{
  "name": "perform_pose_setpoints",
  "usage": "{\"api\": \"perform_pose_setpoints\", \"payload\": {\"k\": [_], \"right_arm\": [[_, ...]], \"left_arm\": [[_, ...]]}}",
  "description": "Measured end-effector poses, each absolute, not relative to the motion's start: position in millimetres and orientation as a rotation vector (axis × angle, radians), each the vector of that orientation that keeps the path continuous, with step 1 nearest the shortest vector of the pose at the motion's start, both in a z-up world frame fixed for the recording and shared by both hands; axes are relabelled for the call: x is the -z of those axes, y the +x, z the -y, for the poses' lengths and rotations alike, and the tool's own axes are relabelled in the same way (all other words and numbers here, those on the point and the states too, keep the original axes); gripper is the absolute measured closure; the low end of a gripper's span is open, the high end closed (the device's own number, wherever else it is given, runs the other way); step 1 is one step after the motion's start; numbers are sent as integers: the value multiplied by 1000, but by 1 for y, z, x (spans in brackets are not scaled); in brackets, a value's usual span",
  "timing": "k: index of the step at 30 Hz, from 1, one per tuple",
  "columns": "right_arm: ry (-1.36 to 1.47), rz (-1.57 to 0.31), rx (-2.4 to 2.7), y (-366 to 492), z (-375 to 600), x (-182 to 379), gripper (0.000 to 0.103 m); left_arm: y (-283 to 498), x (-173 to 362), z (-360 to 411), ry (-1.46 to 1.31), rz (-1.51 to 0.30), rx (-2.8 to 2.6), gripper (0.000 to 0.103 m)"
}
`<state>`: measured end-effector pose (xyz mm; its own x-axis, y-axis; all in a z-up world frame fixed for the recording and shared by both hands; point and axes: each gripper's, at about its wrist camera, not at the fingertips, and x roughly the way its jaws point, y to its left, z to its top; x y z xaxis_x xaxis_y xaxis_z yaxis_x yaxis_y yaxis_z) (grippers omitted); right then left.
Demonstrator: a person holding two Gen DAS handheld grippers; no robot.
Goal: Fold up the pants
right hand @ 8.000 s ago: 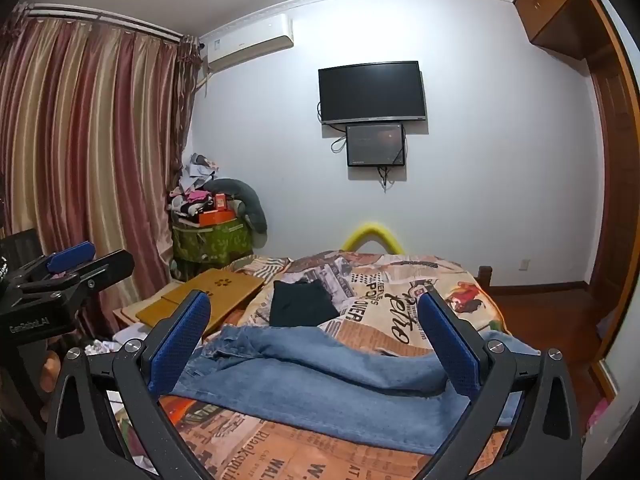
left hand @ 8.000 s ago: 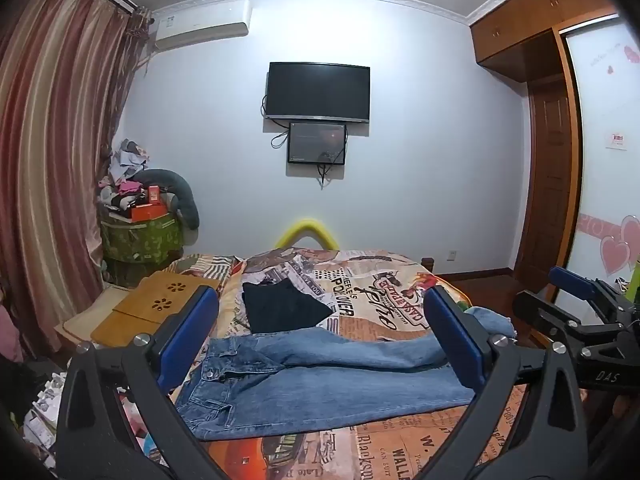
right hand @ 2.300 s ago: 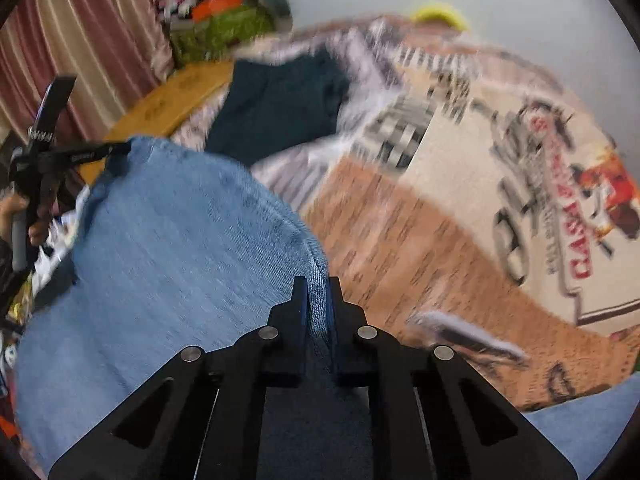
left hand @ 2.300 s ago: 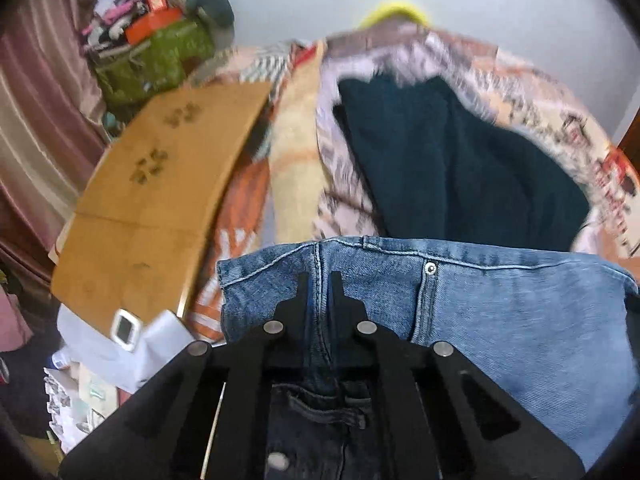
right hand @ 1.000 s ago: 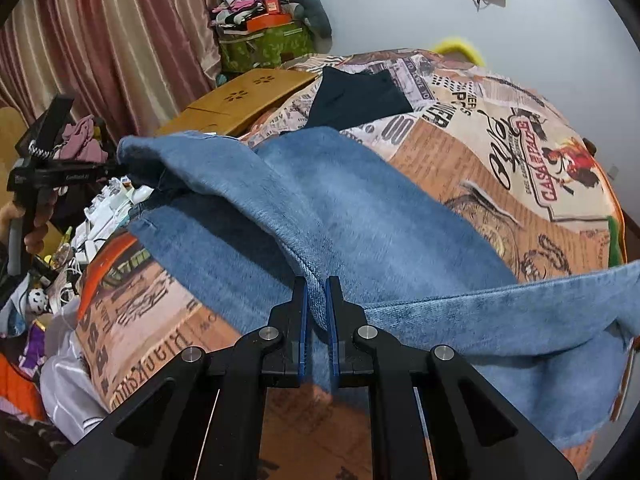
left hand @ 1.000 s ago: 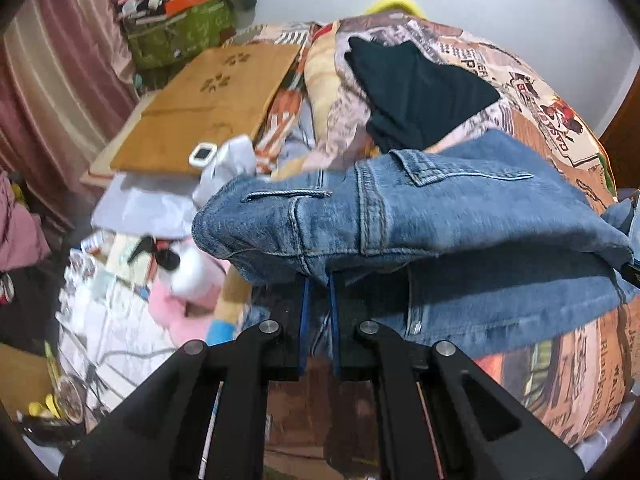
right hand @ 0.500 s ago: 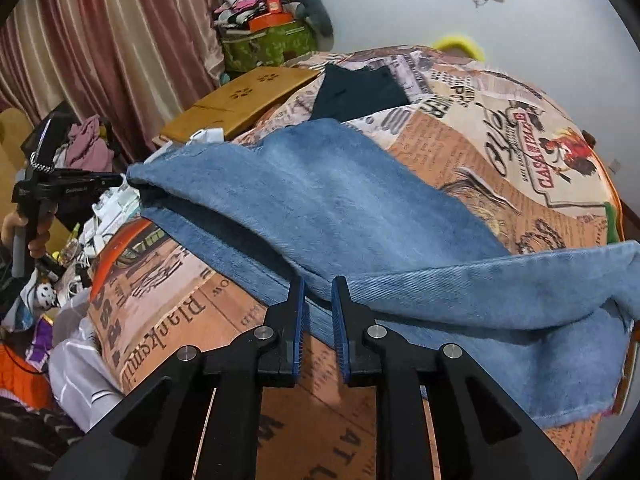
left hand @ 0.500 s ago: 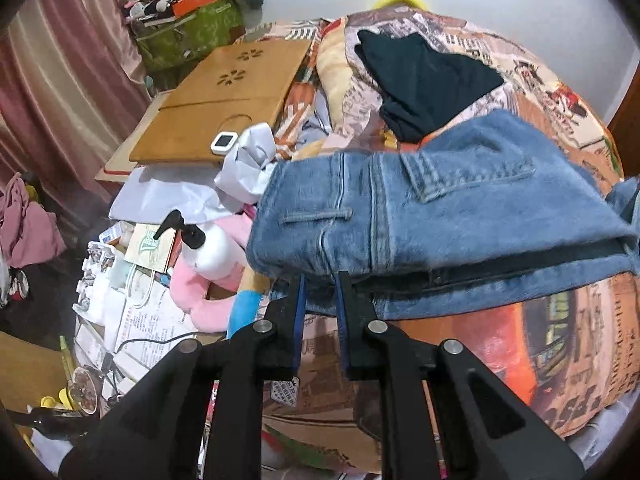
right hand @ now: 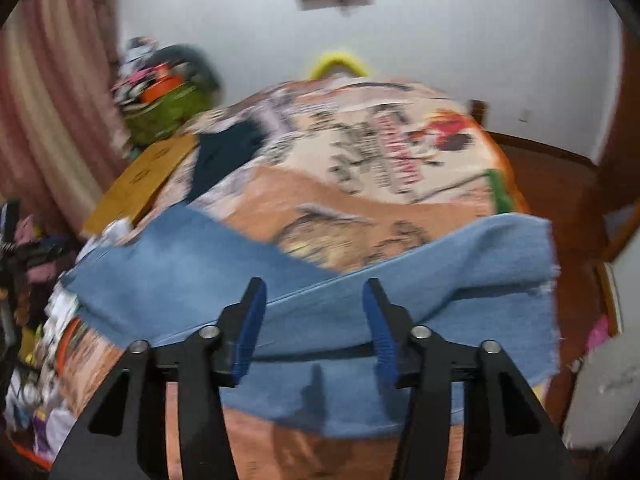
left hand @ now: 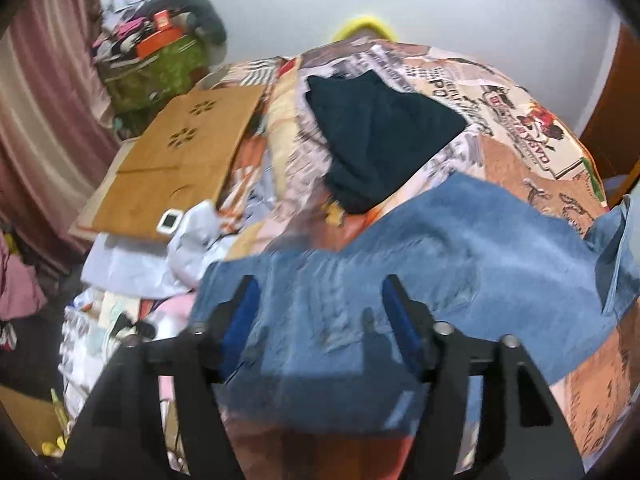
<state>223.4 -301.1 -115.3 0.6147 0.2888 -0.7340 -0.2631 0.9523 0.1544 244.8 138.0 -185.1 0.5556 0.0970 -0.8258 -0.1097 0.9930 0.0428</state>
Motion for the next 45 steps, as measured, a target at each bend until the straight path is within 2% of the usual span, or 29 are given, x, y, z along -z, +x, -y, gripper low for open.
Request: {"api": "perform_pose_setpoints", "payload": {"k": [4, 8, 21, 23, 24, 25, 30, 39, 41, 42, 43, 44, 45], "right_arm": [[61, -858, -198, 246, 340, 109, 48], [120, -880, -90, 275, 381, 112, 47], [336, -1094, 80, 362, 438, 176, 48], [342, -1115, 71, 362, 440, 185, 65], [337, -1122, 69, 361, 440, 187, 82], [332, -1129, 67, 360, 440, 189, 94], [250, -1116, 43, 346, 437, 185, 100], [177, -1081, -11, 301, 448, 152, 101], [206, -1076, -31, 300, 445, 140, 97], [226, -1084, -51, 303, 442, 135, 88], [243, -1087, -67, 307, 438, 130, 69], [255, -1084, -69, 312, 433, 127, 57], [259, -1081, -58, 318, 429, 125, 35]], "left_arm": [[272, 187, -122, -4, -998, -87, 33], [294, 193, -108, -11, -1019, -55, 32], [309, 220, -75, 98, -1059, -28, 31], [307, 220, -74, 110, -1055, -31, 31], [306, 220, -74, 117, -1053, -32, 31], [305, 220, -72, 125, -1052, -34, 31], [300, 217, -66, 143, -1047, -35, 31], [290, 210, -49, 187, -1028, -45, 29], [289, 208, -49, 173, -1022, -55, 27], [289, 206, -49, 164, -1017, -61, 26], [289, 205, -49, 158, -1012, -67, 26], [289, 203, -50, 151, -1005, -72, 24], [288, 201, -52, 143, -994, -75, 22]]}}
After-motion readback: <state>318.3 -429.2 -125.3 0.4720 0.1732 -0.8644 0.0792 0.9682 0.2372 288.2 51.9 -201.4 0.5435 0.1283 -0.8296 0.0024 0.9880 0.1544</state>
